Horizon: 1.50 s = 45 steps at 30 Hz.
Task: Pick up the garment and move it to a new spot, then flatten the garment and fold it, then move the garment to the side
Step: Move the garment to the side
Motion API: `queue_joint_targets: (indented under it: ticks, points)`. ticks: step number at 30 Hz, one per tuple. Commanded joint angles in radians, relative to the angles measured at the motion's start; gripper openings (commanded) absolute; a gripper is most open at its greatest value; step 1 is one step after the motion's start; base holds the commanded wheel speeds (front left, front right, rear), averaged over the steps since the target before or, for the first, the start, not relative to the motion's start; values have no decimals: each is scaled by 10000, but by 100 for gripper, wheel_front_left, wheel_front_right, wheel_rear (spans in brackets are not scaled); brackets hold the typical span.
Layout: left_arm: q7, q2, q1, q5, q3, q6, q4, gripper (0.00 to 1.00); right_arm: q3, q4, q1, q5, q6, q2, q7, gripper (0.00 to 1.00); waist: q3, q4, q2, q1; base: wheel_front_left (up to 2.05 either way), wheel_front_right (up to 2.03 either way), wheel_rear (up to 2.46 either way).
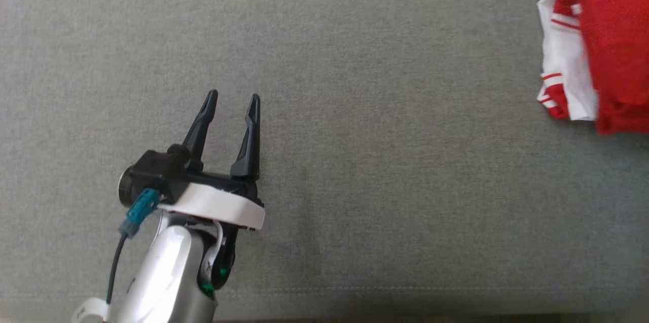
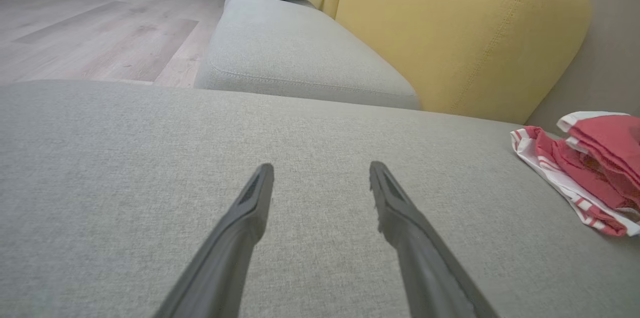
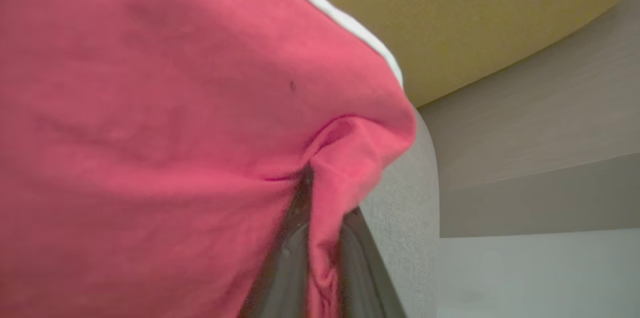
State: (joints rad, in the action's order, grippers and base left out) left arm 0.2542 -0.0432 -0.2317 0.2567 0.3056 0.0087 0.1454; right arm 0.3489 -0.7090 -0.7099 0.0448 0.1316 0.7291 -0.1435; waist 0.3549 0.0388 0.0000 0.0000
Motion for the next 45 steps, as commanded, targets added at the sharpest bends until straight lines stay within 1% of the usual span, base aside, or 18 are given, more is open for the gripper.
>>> queue_joint_targets:
  ticks: [1,6,14,15,16,21,26,32,36,40,45]
  points:
    - [76,-70,-308,31,-292,-22,-329,100,-413,42,-133,-270,-9,331,-222,0,202,129,0,0,0,0,0]
    - [76,-70,-440,105,-222,12,-315,100,-1179,-125,7,-530,-9,-33,-448,0,353,210,0,0,0,0,0]
    - [76,-70,-534,106,-217,23,-259,100,-1863,-271,133,-511,-9,-423,-556,0,415,202,0,0,0,0,0]
    - [76,-70,-546,99,-221,21,-238,100,-2005,-257,119,-527,-9,-477,-490,32,402,194,0,0,0,0,0]
    - [76,-70,-558,90,-224,18,-216,100,-2187,-270,97,-461,-9,-588,-451,100,377,184,0,0,0,0,0]
    - [76,-70,-525,56,-277,7,-133,100,-2753,-169,-64,-637,-9,-1015,-274,100,79,105,0,0,0,0,0]
    - [76,-70,-360,13,-424,1,-110,100,-3054,372,-243,-954,-9,-1608,252,100,-429,-18,0,0,0,0,0]
    - [76,-70,-64,-65,-691,10,-235,100,-3075,1369,-71,-901,-9,-2798,1173,100,-1190,-169,0,0,0,0,0]
    - [76,-70,153,-90,-896,26,-429,100,-3023,2008,382,-342,-9,-3696,1902,100,-1703,-212,0,0,0,0,0]
    - [76,-70,450,-66,-1055,38,-626,100,-2820,2677,1225,317,-9,-4598,2537,100,-2146,-210,0,0,0,0,0]
    - [76,-70,804,-30,-1133,59,-714,100,-2931,3363,2629,874,-9,-5669,3244,100,-2585,-145,0,0,0,0,0]
